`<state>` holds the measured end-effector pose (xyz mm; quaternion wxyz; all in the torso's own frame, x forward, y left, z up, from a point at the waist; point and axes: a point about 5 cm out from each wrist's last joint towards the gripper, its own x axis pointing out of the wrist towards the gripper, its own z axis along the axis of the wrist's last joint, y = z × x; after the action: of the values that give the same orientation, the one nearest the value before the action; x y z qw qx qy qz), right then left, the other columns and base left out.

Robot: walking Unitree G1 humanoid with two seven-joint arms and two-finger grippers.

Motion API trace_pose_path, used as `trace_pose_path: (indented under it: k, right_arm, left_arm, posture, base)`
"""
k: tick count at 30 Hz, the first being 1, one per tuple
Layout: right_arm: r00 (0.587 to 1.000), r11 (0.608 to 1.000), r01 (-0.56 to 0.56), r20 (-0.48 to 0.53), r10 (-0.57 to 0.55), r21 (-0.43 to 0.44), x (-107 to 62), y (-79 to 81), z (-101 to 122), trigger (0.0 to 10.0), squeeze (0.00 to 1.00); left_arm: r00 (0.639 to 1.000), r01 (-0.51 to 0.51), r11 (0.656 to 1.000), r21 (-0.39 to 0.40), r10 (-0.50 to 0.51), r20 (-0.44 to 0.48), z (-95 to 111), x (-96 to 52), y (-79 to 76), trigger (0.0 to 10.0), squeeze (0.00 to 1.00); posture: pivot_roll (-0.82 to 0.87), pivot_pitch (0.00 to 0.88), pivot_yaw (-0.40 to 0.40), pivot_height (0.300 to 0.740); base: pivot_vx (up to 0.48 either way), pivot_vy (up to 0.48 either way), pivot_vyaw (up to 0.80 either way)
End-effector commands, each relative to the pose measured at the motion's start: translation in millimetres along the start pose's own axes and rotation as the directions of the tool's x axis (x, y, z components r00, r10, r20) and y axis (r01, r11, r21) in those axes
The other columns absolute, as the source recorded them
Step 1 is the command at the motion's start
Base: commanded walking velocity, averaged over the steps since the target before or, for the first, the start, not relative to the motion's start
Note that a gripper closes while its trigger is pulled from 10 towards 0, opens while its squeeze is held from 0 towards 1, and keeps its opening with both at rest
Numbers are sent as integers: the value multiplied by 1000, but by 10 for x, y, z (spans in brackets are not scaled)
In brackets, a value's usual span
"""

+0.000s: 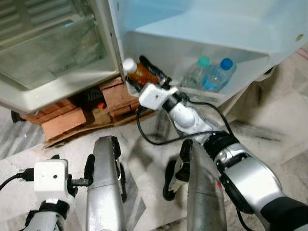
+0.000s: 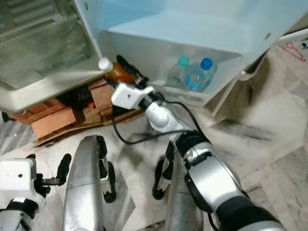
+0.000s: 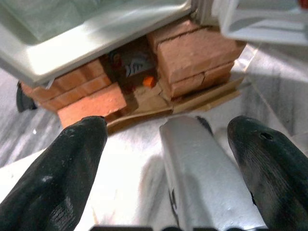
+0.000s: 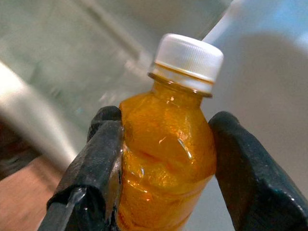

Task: Restocking fridge

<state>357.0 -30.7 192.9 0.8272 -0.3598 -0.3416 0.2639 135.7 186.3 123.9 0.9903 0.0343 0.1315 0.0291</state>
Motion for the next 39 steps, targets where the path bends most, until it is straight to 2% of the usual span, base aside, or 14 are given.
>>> trace_pose_path:
  k: [1,7,11,14,18,19,20,23,25,26,32,34,39]
  right_arm:
    - [996,998,65,57,-63,-23,69,-127,73,10000,0]
    - [992,978,78,-85,-96,-194,-159,-115,-249,10000,0]
    - [986,969,54,-139,-90,-242,-225,-88,-340,10000,0]
    - [969,964,22,-230,-85,-266,-304,-14,-449,10000,0]
    - [940,979,7,-332,-76,-204,-392,70,-538,10000,0]
    - [940,979,7,-332,-76,-204,-392,70,-538,10000,0]
    - [898,995,36,-434,-75,-97,-473,136,-615,10000,0]
    - [848,995,97,-525,-67,29,-555,193,-683,10000,0]
    - [848,995,97,-525,-67,29,-555,193,-683,10000,0]
    - [828,990,127,-556,-70,65,-585,195,-711,10000,0]
    - [765,966,229,-635,-104,118,-698,78,-830,10000,0]
    - [734,953,274,-669,-122,127,-768,-17,-897,10000,0]
    - [699,920,352,-702,-136,173,-836,-120,-962,10000,0]
  left_arm:
    - [1000,-2,1000,1,2,-30,-24,-47,20,10000,0]
    - [999,10,1000,-7,-10,-44,-9,-87,-31,10000,0]
    - [999,11,1000,-8,-11,-45,-6,-103,-32,10000,0]
    - [999,16,1000,-8,-16,-46,7,-115,-46,10000,0]
    - [999,20,1000,-7,-20,-46,16,-117,-54,10000,0]
    - [999,20,1000,-7,-20,-46,16,-117,-54,10000,0]
    - [999,23,1000,-5,-23,-46,23,-122,-54,10000,0]
    - [999,24,1000,-2,-24,-49,28,-129,-49,10000,0]
    - [999,24,1000,-2,-24,-49,28,-129,-49,10000,0]
    - [998,25,1000,0,-25,-51,28,-127,-49,10000,0]
    - [998,34,999,7,-33,-49,35,-89,-58,10000,0]
    - [998,37,999,10,-37,-48,34,-60,-57,10000,0]
    - [998,47,999,12,-46,-39,40,-2,-73,10000,0]
  posture:
    - [333,505,-33,566]
    - [335,519,-39,566]
    - [334,529,-37,566]
    - [338,538,-34,566]
    - [345,545,-33,566]
    - [345,545,-33,566]
    - [352,553,-31,566]
    - [353,556,-27,566]
    - [353,556,-27,566]
    - [353,559,-25,566]
    - [350,559,-19,566]
    - [345,552,-18,566]
    - [337,541,-17,566]
  base:
    - [0,0,0]
    - [0,0,0]
    - [0,0,0]
    - [0,0,0]
    - [0,0,0]
    - [0,0,0]
    - [0,0,0]
    - [0,0,0]
    - [0,0,0]
    - [0,0,0]
    - [0,0,0]
    - [0,0,0]
    - [0,0,0]
